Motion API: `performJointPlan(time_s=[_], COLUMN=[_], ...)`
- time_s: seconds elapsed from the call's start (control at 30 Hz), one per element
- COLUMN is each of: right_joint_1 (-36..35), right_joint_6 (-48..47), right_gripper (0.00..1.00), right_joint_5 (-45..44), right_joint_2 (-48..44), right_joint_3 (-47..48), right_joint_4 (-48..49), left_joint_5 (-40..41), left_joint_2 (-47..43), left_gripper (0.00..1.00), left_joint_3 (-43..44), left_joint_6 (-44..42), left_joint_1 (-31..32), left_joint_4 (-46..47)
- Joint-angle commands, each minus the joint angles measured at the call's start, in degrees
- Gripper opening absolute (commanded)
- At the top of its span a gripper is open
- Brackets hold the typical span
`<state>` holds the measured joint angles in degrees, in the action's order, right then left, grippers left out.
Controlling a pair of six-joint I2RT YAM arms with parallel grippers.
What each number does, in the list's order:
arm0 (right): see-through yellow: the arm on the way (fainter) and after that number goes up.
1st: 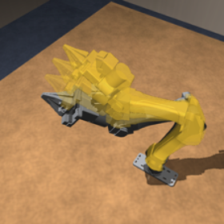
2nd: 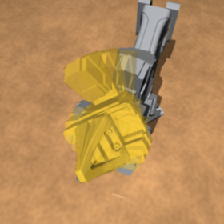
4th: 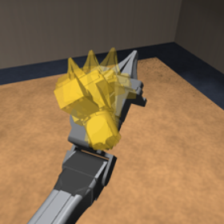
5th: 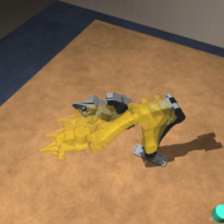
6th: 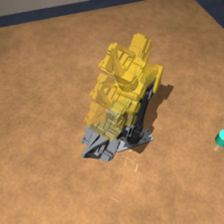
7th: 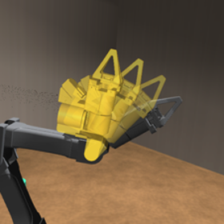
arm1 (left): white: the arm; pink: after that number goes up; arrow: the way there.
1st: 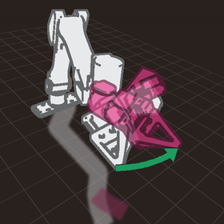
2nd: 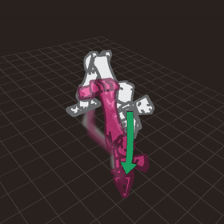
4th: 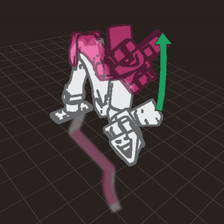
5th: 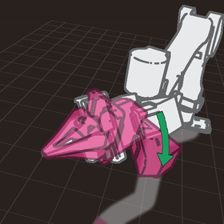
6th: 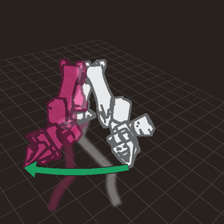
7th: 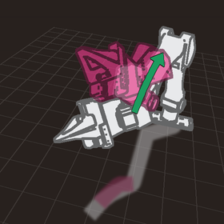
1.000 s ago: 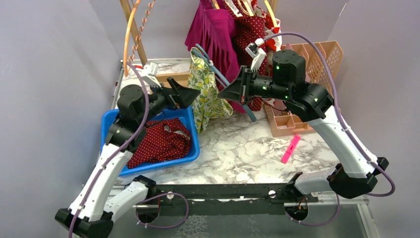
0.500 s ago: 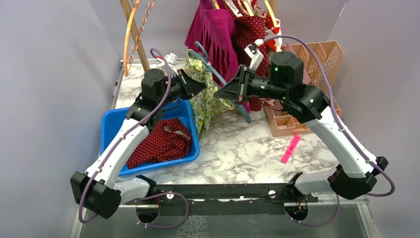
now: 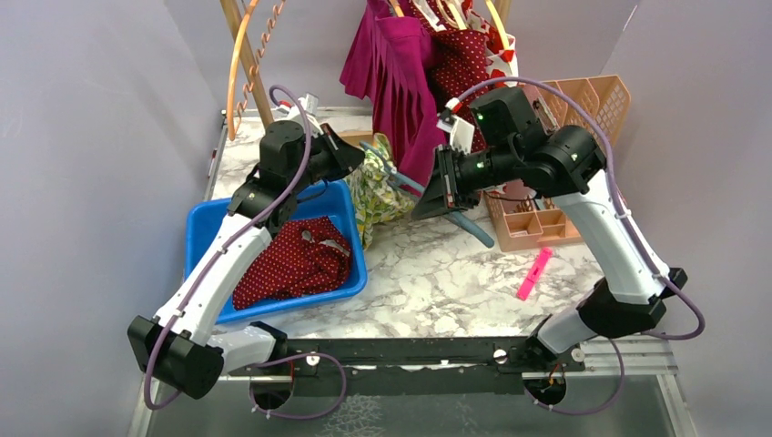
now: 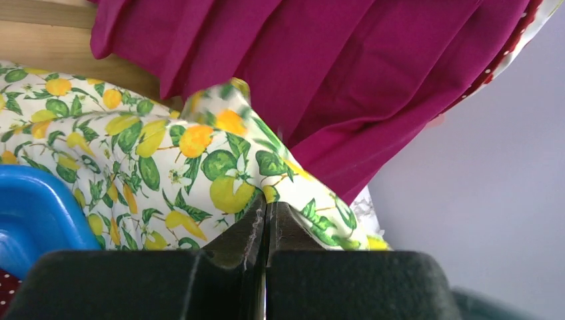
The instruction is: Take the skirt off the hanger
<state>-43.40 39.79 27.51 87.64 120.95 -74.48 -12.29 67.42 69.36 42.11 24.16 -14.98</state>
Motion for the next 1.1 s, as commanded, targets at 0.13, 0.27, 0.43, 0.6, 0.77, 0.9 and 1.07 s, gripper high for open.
performJointPlan(time_s=[0.13,0.27,0.43,0.6,0.77,0.9,1.07], right_joint_1=[-0.2,-0.2,-0.2,-0.2,-0.2,-0.2,-0.2], right_joint_6=[-2.7,-0.5,2.1,0.0,-7.8,-8.3,-2.1], right_gripper=[0.01,0.01,0.01,0.01,0.01,0.01,0.01], right_joint_5=[1.0,-0.3,0.8,-6.7,-18.0,-16.9,-11.7], right_joint_2=[-7.1,-9.2,-12.1,-15.7,-21.4,-24.2,-20.8], right_joint_3=[-0.7,-3.4,-7.3,-9.8,-18.0,-23.2,-21.6], right_joint_4=[-4.2,-6.2,-6.3,-6.3,-0.7,8.7,17.2], left_joint_5=[6.3,7.0,6.9,12.3,5.9,-1.3,1.2], left_joint_2=[-0.9,-1.3,-2.1,-3.6,-4.5,-4.9,-9.7], left_gripper=[0.0,0.0,0.0,0.0,0.0,0.05,0.64], left_joint_3=[0.3,1.9,3.7,5.0,3.9,1.0,-4.9], left_joint_6=[-3.9,-7.1,-11.1,-14.7,-17.8,-15.1,-10.4], left_joint_1=[-0.1,-0.1,-0.1,-0.1,-0.1,0.0,0.0], left_joint_4=[-2.4,-4.1,-5.1,-5.9,-0.4,1.0,-0.4])
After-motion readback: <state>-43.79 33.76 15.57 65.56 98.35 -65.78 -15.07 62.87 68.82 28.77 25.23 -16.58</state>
